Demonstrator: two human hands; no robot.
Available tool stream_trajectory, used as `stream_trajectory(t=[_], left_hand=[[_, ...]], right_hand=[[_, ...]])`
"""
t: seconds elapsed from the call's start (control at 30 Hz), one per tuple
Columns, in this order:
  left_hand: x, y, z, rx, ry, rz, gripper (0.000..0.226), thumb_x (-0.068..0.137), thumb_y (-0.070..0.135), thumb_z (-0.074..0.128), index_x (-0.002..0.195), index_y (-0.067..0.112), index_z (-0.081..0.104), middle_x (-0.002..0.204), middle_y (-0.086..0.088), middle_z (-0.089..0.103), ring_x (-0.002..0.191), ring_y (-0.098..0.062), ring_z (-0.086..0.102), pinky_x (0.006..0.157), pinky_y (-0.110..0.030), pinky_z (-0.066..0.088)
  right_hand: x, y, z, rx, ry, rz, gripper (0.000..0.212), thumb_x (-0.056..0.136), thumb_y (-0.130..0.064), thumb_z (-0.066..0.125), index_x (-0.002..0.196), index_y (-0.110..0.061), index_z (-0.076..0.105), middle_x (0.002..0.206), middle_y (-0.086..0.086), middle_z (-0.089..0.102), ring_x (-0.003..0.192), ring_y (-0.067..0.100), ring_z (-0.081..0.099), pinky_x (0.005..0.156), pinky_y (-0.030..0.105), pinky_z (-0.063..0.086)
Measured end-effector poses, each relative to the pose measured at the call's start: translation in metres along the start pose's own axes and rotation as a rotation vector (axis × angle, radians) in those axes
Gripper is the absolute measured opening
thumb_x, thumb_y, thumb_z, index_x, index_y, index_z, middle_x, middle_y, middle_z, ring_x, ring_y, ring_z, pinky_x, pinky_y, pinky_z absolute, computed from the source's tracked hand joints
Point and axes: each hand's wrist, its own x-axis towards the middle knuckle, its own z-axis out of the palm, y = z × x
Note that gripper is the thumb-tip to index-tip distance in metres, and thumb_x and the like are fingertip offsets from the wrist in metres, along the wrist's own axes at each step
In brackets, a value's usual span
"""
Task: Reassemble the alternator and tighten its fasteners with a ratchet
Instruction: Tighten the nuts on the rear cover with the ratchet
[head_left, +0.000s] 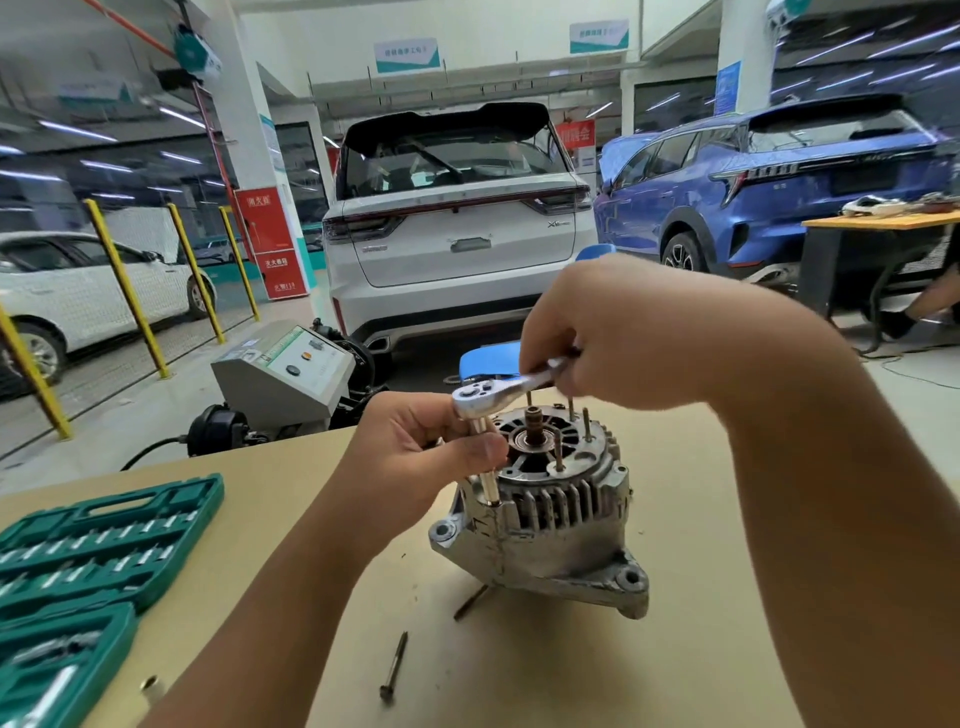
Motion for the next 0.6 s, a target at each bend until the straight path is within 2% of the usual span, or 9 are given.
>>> stream_trajectory(t=[0.07,0.1,0.2,0.23,0.3,0.37,0.43,0.5,0.6], left_hand=[[0.000,0.000,0.000,-0.003,-0.004,-0.005,0.014,0.075,0.031,0.081,0.086,0.023,0.082,0.077,-0.006,0.074,0.077,-0.036,0.070,0.072,-0.037,0.059],[0.001,0.000,0.001,0.000,0.007,0.001,0.016,0.075,0.031,0.082,0.088,0.022,0.082,0.079,-0.008,0.075,0.077,-0.035,0.070,0.072,-0.038,0.059],[0.001,-0.002,0.003,0.011,0.032,0.027,0.020,0.074,0.031,0.084,0.090,0.020,0.083,0.083,-0.014,0.076,0.080,-0.036,0.071,0.075,-0.046,0.060],[0.001,-0.002,0.002,0.015,0.028,0.029,0.019,0.074,0.031,0.084,0.090,0.021,0.083,0.082,-0.012,0.076,0.079,-0.034,0.071,0.075,-0.045,0.060],[-0.001,0.000,0.000,0.012,0.016,0.022,0.015,0.073,0.030,0.084,0.086,0.024,0.082,0.079,-0.006,0.076,0.076,-0.027,0.070,0.073,-0.039,0.059],[-0.001,0.001,0.000,-0.003,0.023,0.010,0.014,0.073,0.029,0.083,0.085,0.023,0.082,0.077,-0.006,0.075,0.076,-0.029,0.070,0.073,-0.037,0.059],[0.000,-0.001,0.003,0.006,0.047,0.020,0.017,0.074,0.028,0.082,0.089,0.019,0.082,0.081,-0.012,0.075,0.079,-0.039,0.069,0.074,-0.045,0.060],[0.001,-0.002,0.006,0.016,0.047,0.028,0.023,0.076,0.028,0.083,0.094,0.014,0.082,0.087,-0.023,0.074,0.085,-0.050,0.067,0.081,-0.060,0.059],[0.000,-0.002,0.002,0.017,0.029,0.030,0.022,0.076,0.029,0.083,0.093,0.015,0.082,0.085,-0.019,0.075,0.081,-0.042,0.069,0.079,-0.055,0.059]], right_hand=[[0.000,-0.005,-0.001,-0.028,0.041,-0.013,0.025,0.090,-0.011,0.064,0.096,-0.030,0.078,0.077,-0.011,0.068,0.072,0.011,0.063,0.062,0.027,0.055],[-0.002,-0.006,-0.002,-0.019,0.005,-0.036,0.012,0.088,-0.023,0.068,0.092,-0.028,0.079,0.069,-0.010,0.068,0.065,0.008,0.064,0.058,0.025,0.055],[-0.012,-0.010,-0.010,0.016,-0.151,-0.067,0.036,0.071,-0.060,0.069,0.079,-0.026,0.077,0.060,-0.020,0.067,0.051,-0.002,0.061,0.053,0.024,0.053],[-0.011,-0.008,-0.011,0.018,-0.118,-0.075,0.029,0.073,-0.056,0.070,0.079,-0.028,0.076,0.063,-0.020,0.067,0.054,-0.001,0.062,0.055,0.024,0.055],[-0.006,-0.006,-0.005,0.011,-0.034,-0.050,0.007,0.086,-0.025,0.071,0.086,-0.031,0.075,0.076,-0.014,0.068,0.070,0.004,0.065,0.065,0.028,0.058],[-0.001,-0.009,0.001,-0.015,-0.010,-0.041,0.021,0.090,-0.010,0.065,0.091,-0.028,0.076,0.086,-0.010,0.069,0.078,0.014,0.064,0.065,0.029,0.057],[-0.001,-0.012,0.003,-0.064,-0.040,-0.064,0.008,0.088,-0.025,0.070,0.083,-0.024,0.077,0.076,-0.006,0.069,0.064,0.012,0.061,0.054,0.025,0.050],[-0.004,-0.011,0.000,-0.085,-0.108,-0.059,0.017,0.080,-0.040,0.077,0.077,-0.023,0.076,0.061,-0.009,0.069,0.056,0.007,0.063,0.053,0.027,0.054],[-0.005,-0.004,-0.002,-0.002,-0.092,-0.040,0.003,0.085,-0.028,0.076,0.084,-0.030,0.075,0.066,-0.013,0.071,0.060,0.003,0.065,0.058,0.028,0.054]])
